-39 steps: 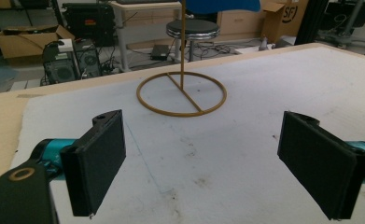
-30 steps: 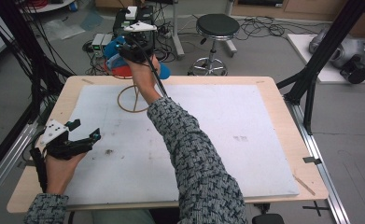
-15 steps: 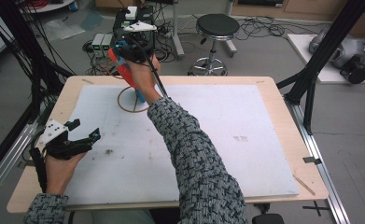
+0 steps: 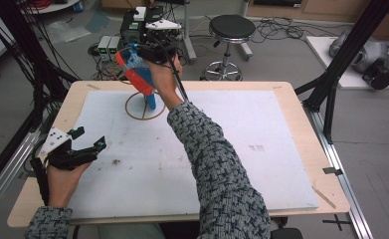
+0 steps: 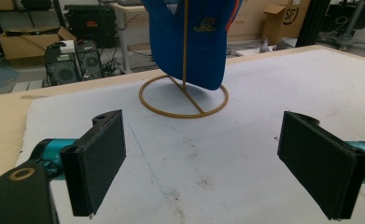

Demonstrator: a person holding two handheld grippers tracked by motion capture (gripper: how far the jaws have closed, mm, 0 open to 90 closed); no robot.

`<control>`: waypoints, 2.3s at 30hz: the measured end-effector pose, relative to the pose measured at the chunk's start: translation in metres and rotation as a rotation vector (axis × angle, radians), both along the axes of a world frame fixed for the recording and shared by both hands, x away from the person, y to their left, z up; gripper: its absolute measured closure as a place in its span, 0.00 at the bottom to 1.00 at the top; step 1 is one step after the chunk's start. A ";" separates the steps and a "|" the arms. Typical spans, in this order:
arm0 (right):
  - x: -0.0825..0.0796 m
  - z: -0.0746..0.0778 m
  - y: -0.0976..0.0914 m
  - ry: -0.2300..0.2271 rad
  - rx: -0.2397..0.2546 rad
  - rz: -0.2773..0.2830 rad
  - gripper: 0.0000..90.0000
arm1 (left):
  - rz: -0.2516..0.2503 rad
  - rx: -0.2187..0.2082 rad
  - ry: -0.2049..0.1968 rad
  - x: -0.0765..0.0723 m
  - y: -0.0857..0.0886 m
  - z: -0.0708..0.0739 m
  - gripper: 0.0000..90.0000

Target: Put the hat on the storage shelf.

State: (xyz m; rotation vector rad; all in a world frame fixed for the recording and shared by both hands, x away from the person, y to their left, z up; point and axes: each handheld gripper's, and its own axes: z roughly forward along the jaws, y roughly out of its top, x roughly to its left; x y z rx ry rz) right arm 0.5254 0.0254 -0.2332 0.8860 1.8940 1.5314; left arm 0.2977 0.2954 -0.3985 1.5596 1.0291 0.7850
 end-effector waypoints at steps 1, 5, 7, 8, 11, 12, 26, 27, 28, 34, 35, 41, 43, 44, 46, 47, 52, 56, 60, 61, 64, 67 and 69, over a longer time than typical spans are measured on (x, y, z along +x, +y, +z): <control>0.000 0.001 -0.004 -0.001 0.004 -0.005 0.50 | 0.000 0.002 0.001 0.000 0.000 0.000 0.17; 0.001 0.004 -0.023 -0.004 0.017 -0.026 0.48 | 0.000 0.003 0.001 0.000 0.000 0.000 0.17; 0.001 0.005 -0.032 -0.005 0.014 -0.036 0.47 | 0.000 0.002 0.002 0.000 0.000 0.000 0.17; 0.001 0.005 -0.032 -0.005 0.014 -0.036 0.47 | 0.000 0.002 0.002 0.000 0.000 0.000 0.17; -0.001 0.006 -0.051 -0.007 0.015 -0.057 0.45 | 0.002 0.002 0.002 0.000 0.000 0.000 0.17; -0.001 0.006 -0.056 -0.010 0.014 -0.067 0.44 | 0.002 0.001 0.000 0.000 0.000 0.000 0.17; -0.009 0.002 -0.138 0.006 0.037 -0.170 0.34 | -0.007 0.003 0.000 0.003 -0.004 -0.001 0.17; -0.010 0.001 -0.145 0.002 0.040 -0.177 0.34 | -0.008 0.004 0.000 0.003 -0.004 -0.001 0.17; -0.010 0.001 -0.145 0.002 0.040 -0.177 0.34 | -0.007 0.002 0.001 0.003 -0.004 -0.001 0.17; -0.020 -0.007 -0.180 0.009 0.046 -0.216 0.29 | -0.009 0.007 0.005 0.004 -0.005 -0.002 0.17; -0.023 -0.008 -0.187 0.005 0.049 -0.222 0.29 | -0.009 0.005 0.007 0.004 -0.005 -0.002 0.17; -0.042 -0.017 -0.227 0.003 0.061 -0.267 0.21 | -0.013 0.010 0.010 0.005 -0.006 -0.002 0.17; -0.051 -0.019 -0.235 -0.019 0.052 -0.281 0.19 | -0.013 0.011 0.009 0.005 -0.007 -0.002 0.17; -0.051 -0.019 -0.235 -0.019 0.052 -0.281 0.19 | -0.012 0.010 0.011 0.005 -0.007 -0.003 0.17; -0.063 -0.021 -0.246 -0.033 0.041 -0.287 0.16 | -0.013 0.011 0.011 0.005 -0.007 -0.003 0.17; -0.067 -0.022 -0.249 -0.040 0.049 -0.294 0.15 | -0.014 0.014 0.012 0.005 -0.007 -0.003 0.17; -0.081 -0.025 -0.262 -0.040 0.067 -0.297 0.14 | -0.014 0.013 0.012 0.003 -0.008 -0.003 0.17; -0.093 -0.032 -0.276 -0.048 0.090 -0.306 0.14 | -0.010 0.011 0.012 0.003 -0.006 -0.003 0.17; -0.109 -0.046 -0.293 -0.035 0.116 -0.327 0.13 | -0.009 0.013 0.010 0.002 -0.006 -0.003 0.17; -0.109 -0.046 -0.293 -0.035 0.116 -0.327 0.13 | -0.010 0.013 0.011 0.002 -0.006 -0.003 0.17; -0.122 -0.058 -0.302 -0.037 0.117 -0.341 0.13 | -0.006 0.011 0.010 0.002 -0.005 -0.003 0.17; -0.133 -0.069 -0.308 -0.036 0.118 -0.346 0.13 | -0.005 0.013 0.010 0.002 -0.005 -0.002 0.17; -0.141 -0.076 -0.310 -0.039 0.108 -0.345 0.13 | -0.004 0.012 0.011 0.002 -0.005 -0.003 0.17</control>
